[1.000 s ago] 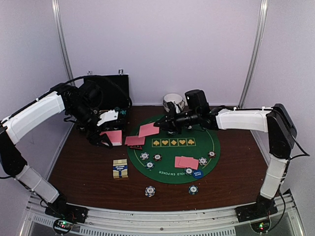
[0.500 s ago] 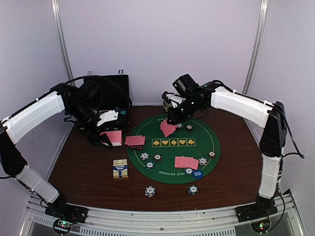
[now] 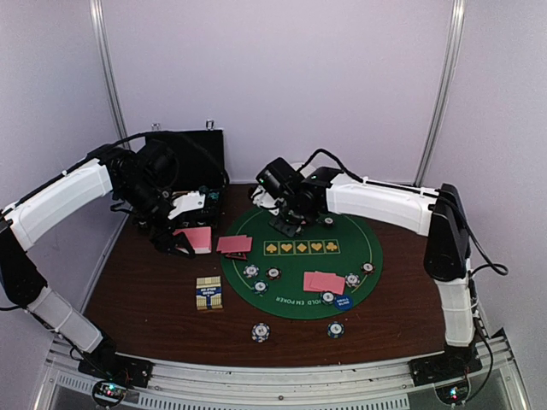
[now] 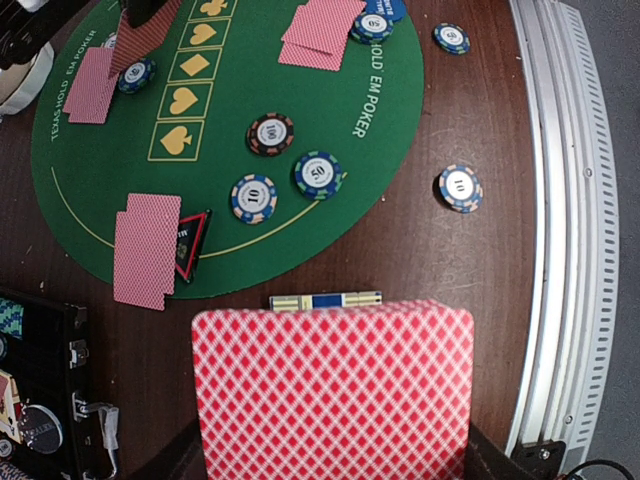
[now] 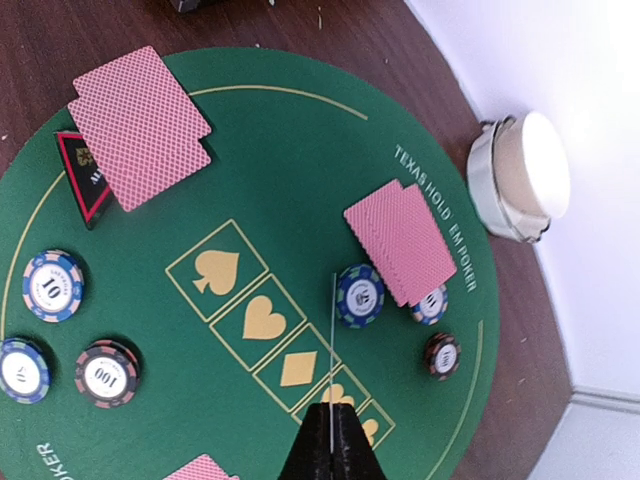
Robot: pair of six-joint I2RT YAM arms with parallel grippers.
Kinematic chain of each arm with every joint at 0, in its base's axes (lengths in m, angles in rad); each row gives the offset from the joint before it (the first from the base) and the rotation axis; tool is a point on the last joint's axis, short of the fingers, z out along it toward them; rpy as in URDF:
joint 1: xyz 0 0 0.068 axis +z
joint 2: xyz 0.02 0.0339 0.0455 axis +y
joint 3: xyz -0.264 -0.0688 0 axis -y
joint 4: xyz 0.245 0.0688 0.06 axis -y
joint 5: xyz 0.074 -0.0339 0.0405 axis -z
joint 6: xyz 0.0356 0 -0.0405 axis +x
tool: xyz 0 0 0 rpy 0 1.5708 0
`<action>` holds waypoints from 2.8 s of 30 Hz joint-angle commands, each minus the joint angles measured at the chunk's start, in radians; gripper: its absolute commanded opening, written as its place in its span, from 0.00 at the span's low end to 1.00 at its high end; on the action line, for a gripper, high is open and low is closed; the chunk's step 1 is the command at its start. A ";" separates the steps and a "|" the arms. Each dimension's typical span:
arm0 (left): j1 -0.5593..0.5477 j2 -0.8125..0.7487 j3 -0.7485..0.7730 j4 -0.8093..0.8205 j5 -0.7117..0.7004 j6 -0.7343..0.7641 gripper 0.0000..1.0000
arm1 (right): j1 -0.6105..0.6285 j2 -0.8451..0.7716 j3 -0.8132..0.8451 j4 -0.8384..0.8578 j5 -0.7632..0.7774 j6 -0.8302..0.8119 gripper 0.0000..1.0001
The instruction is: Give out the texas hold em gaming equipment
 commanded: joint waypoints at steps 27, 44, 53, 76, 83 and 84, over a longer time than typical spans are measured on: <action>0.007 -0.022 0.024 -0.001 0.006 0.008 0.30 | 0.118 0.162 -0.217 0.751 0.457 -0.482 0.00; 0.007 -0.028 0.010 -0.001 0.005 0.011 0.29 | 0.099 0.237 -0.226 0.705 0.398 -0.413 0.00; 0.007 -0.028 0.010 -0.002 0.015 0.010 0.29 | 0.110 0.209 -0.280 0.658 0.347 -0.359 0.04; 0.007 -0.029 0.018 -0.007 0.021 0.013 0.30 | 0.088 0.092 -0.258 0.513 0.217 -0.209 0.64; 0.007 -0.035 0.015 -0.011 0.020 0.014 0.29 | 0.067 0.012 -0.206 0.418 0.126 -0.083 0.80; 0.007 -0.035 0.015 -0.011 0.020 0.014 0.29 | 0.062 0.000 -0.194 0.401 0.115 -0.054 0.81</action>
